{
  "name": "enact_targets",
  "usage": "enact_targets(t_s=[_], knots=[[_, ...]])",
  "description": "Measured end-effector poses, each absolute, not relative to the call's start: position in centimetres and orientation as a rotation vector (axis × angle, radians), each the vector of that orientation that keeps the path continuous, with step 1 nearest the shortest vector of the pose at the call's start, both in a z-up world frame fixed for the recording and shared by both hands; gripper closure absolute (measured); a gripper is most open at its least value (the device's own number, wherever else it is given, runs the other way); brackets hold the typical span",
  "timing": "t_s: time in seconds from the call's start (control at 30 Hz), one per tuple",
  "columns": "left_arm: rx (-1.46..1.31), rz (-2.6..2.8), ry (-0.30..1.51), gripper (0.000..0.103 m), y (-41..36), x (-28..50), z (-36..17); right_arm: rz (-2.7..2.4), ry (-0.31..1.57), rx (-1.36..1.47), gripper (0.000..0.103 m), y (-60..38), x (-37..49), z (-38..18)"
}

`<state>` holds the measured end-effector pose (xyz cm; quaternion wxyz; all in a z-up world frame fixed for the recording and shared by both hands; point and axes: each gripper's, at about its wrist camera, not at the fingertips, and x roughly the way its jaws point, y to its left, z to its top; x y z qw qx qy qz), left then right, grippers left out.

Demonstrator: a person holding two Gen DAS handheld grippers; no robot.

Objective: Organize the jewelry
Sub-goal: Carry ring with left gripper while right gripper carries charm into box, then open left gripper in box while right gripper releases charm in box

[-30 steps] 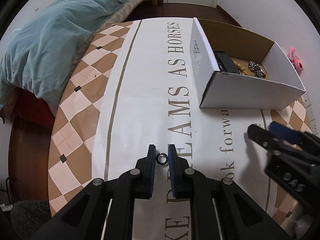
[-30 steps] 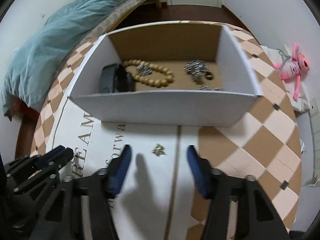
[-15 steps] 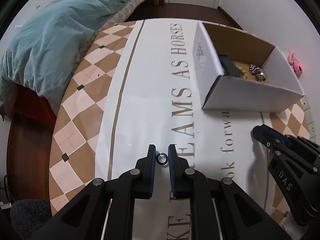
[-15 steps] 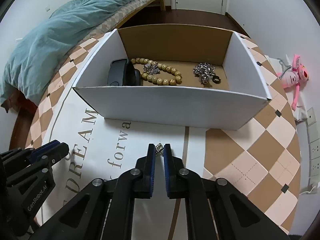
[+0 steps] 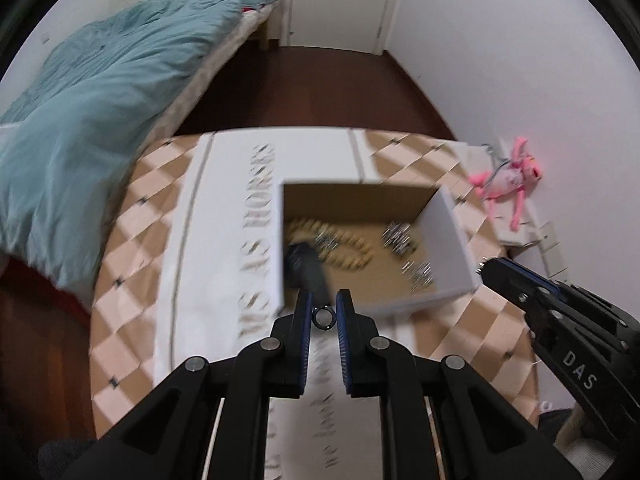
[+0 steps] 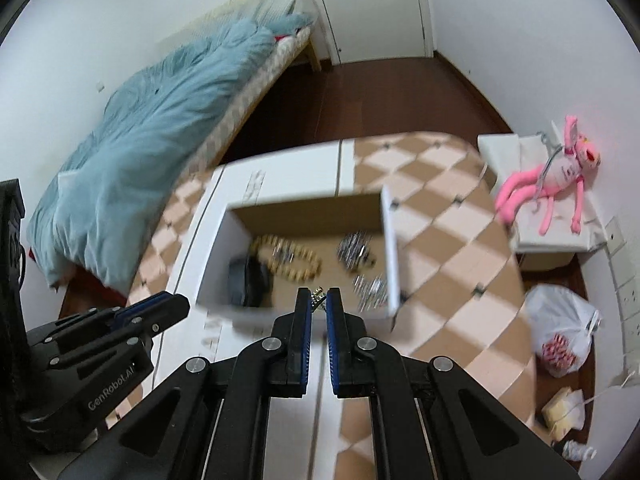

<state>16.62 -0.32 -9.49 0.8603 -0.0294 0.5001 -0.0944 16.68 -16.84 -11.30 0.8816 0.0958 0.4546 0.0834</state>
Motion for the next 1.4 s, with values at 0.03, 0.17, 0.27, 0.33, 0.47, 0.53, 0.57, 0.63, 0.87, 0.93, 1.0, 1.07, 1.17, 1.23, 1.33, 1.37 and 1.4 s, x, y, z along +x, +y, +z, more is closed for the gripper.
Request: enact_targets(t_s=[0.03, 0.17, 0.27, 0.33, 0.47, 0.53, 0.57, 0.63, 0.87, 0.93, 1.0, 1.07, 1.17, 1.23, 1.33, 1.37, 1.4], knots=[[-0.066, -0.209, 1.055, 0.093, -0.6, 17.4, -9.4, 0.176, 0.947, 0.204, 0.095, -17.3, 17.6, -10.9], [-0.049, -0.241, 1.098, 0.093, -2.1, 20.5, -9.7, 0.196, 1.001, 0.241, 0.095, -18.4, 21.0, -11.0], [-0.047, -0.239, 1.133, 0.093, -2.3, 22.6, -10.7, 0.218, 1.066, 0.265, 0.095, -19.0, 23.3, -12.0], [-0.054, -0.231, 1.156, 0.093, -2.3, 24.0, -11.3, 0.227, 1.099, 0.262, 0.095, -19.0, 24.4, -12.7], [-0.058, -0.218, 1.191, 0.092, -2.3, 25.8, -11.8, 0.222, 1.164, 0.224, 0.095, -18.6, 26.6, -13.8], [-0.045, -0.198, 1.211, 0.091, -2.3, 26.6, -12.0, 0.207, 1.195, 0.214, 0.095, -18.5, 27.6, -14.3], [-0.042, -0.18, 1.228, 0.09, -2.3, 27.0, -12.2, 0.198, 1.216, 0.21, 0.094, -18.5, 28.0, -14.6], [-0.051, -0.172, 1.237, 0.087, -2.1, 27.4, -12.2, 0.19, 1.253, 0.218, 0.094, -18.6, 28.6, -15.1], [0.016, -0.1, 1.184, 0.032, -1.4, 27.2, -11.1, 0.137, 1.256, 0.209, 0.068, -19.5, 28.9, -14.7], [0.03, -0.085, 1.178, 0.032, -1.2, 27.0, -11.1, 0.119, 1.249, 0.199, 0.068, -19.7, 28.7, -14.5], [0.046, -0.06, 1.166, 0.016, -0.9, 26.7, -11.2, 0.083, 1.235, 0.164, 0.064, -19.8, 28.3, -14.3], [0.05, -0.042, 1.159, 0.004, -0.6, 26.2, -11.3, 0.047, 1.226, 0.126, 0.034, -19.8, 27.9, -14.2], [0.043, -0.023, 1.16, 0.003, -0.3, 25.3, -11.7, 0.004, 1.214, 0.071, 0.015, -19.6, 27.2, -14.3], [0.037, -0.02, 1.151, 0.003, -0.2, 24.7, -11.9, -0.019, 1.213, 0.034, 0.011, -19.4, 26.6, -14.6], [0.04, -0.009, 1.14, 0.003, -0.2, 23.8, -12.0, -0.036, 1.214, 0.004, 0.004, -19.0, 25.8, -15.1], [0.039, -0.008, 1.139, 0.002, -0.2, 23.6, -12.0, -0.046, 1.209, -0.01, 0.004, -18.9, 25.4, -15.3], [0.039, -0.006, 1.137, 0.002, -0.2, 23.4, -12.1, -0.055, 1.205, -0.019, 0.004, -18.8, 25.0, -15.4]])
